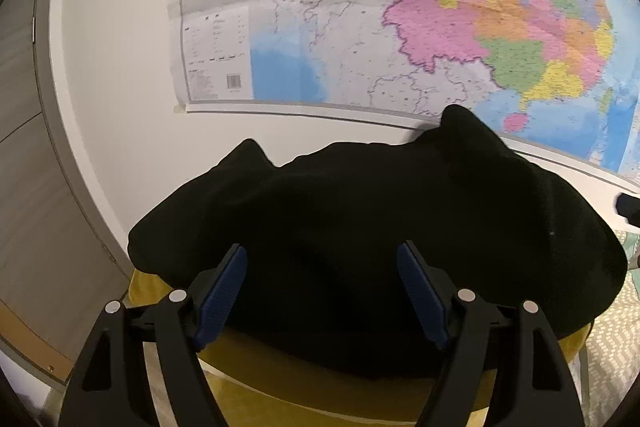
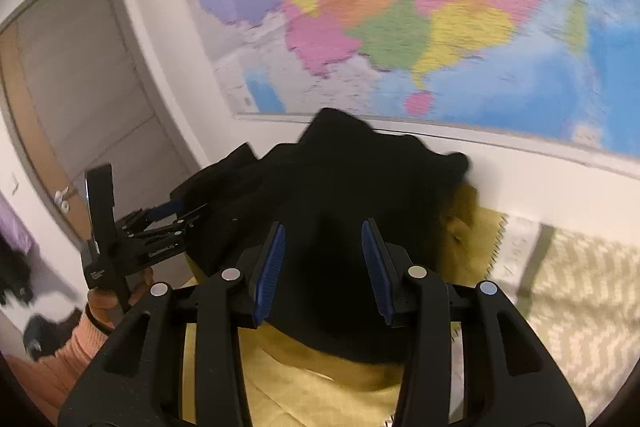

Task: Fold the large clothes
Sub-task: 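Lower the black shirt bundle onto the mustard folded garment with both grippers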

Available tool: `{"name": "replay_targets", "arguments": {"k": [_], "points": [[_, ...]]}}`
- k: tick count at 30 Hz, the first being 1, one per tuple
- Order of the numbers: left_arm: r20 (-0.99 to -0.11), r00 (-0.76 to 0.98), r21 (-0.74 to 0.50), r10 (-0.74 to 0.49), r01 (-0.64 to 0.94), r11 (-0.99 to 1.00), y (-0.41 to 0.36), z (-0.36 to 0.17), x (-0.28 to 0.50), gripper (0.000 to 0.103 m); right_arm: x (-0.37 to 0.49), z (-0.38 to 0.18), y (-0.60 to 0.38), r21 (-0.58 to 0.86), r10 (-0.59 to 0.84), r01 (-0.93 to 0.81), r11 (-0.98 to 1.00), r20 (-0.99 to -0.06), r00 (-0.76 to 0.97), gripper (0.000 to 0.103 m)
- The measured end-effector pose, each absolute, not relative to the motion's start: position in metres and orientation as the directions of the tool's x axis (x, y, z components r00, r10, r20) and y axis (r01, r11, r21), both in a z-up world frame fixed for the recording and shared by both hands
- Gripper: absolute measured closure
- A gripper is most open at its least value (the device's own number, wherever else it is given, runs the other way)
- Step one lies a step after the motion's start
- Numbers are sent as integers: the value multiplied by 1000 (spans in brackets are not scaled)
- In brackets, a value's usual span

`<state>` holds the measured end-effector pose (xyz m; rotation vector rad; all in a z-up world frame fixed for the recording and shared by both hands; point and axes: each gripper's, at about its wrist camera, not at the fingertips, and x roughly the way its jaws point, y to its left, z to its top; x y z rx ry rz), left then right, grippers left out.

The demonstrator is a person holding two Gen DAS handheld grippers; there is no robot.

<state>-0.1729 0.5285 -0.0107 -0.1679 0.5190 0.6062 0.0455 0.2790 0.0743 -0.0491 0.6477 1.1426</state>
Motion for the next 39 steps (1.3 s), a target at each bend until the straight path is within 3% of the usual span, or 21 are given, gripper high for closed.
{"name": "replay_targets", "arguments": {"k": [5, 13, 18, 23, 27, 30, 34, 39], "points": [[-516, 703, 9, 490, -567, 824, 524, -9, -164, 27, 55, 73, 313, 280, 821, -858, 430, -517, 243, 62], [-589, 674, -60, 445, -586, 808, 548, -28, -149, 23, 92, 31, 345, 337, 748, -813, 474, -642, 170, 61], [-580, 671, -31, 461, -584, 811, 547, -28, -149, 22, 90, 35, 329, 376, 759, -792, 481, -630, 163, 58], [-552, 663, -18, 505, -616, 788, 569, -11, -153, 22, 75, 71, 327, 292, 786, -837, 462, -572, 235, 50], [-543, 668, -7, 508, -609, 793, 582, 7, -143, 22, 79, 91, 356, 294, 806, -850, 437, -548, 225, 49], [-544, 666, 46, 511, -584, 810, 580, 13, -125, 22, 87, 89, 395, 304, 794, -855, 420, -579, 184, 51], [-586, 604, 106, 541, -605, 789, 585, 0, -97, 22, 113, 59, 429, 310, 709, -808, 501, -682, 178, 61], [-640, 550, 132, 537, -610, 782, 597, -26, -90, 23, 138, 28, 404, 430, 713, -738, 520, -694, 99, 69]]}}
